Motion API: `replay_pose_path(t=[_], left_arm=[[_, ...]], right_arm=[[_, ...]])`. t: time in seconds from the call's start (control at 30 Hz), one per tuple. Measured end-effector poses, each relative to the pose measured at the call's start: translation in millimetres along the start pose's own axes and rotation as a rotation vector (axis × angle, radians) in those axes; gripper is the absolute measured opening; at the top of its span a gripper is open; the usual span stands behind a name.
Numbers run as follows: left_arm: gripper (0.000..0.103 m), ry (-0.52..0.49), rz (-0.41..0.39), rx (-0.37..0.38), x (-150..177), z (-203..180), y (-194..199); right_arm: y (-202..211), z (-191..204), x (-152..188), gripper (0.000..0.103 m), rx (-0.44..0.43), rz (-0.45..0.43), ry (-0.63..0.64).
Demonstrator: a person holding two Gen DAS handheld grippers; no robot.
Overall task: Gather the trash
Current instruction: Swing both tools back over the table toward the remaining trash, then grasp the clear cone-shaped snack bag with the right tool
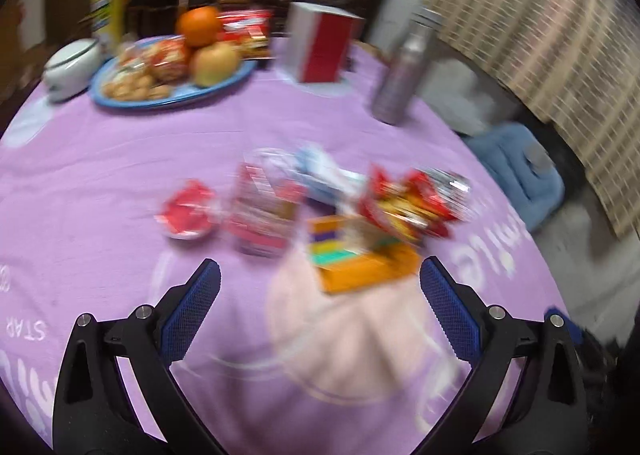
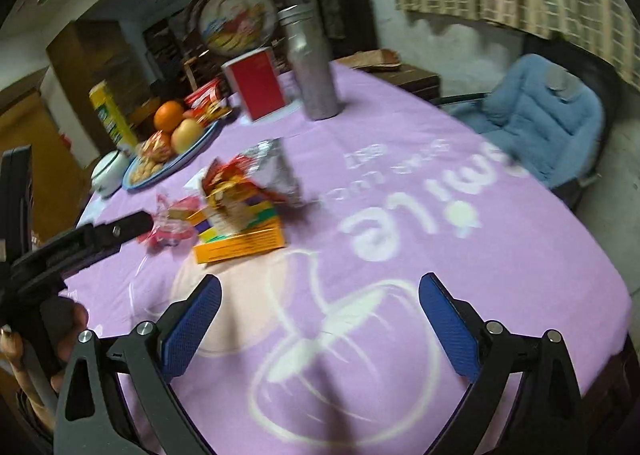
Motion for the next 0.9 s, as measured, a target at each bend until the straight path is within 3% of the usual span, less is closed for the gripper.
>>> replay_pose_path(t=[0.23,0.4,0.57,0.67,0.9], left_arm=[[0.096,0.162,-0.016,-0.129,-30,62,-10],[0.096,0.27,-0.002,-0.182,-41,99,-8],[0.096,0.387,-0.05,-0.235,-57,141,0],[0.096,0.441,-0.053,-0.304,-59,159,2],[0.096,0.511,-0.048,-0.362,-59,180,4]], right_arm=[[-36,54,-29,0.097,-0.067,0.045,0.102],[-65,98,-49,0.097,-0.124,0.082,0.161],[-95,141,-69,0.097,-0.17,0.088,0.224],[-108,161,-79,0.097,-0.16,0.075,0.276],[-141,192,-97,0.096,-0.116,0.107,0.358]])
Point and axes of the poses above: each gripper's, at about its wrist camera, not at the fingertips, and y roughly against the way its jaws point, z to its left, x to its underside, the point moved 9 cm from there along -y, roughly the way its jaws point, and after that the axes turned 15 degrees about y, right-handed, at the moved point
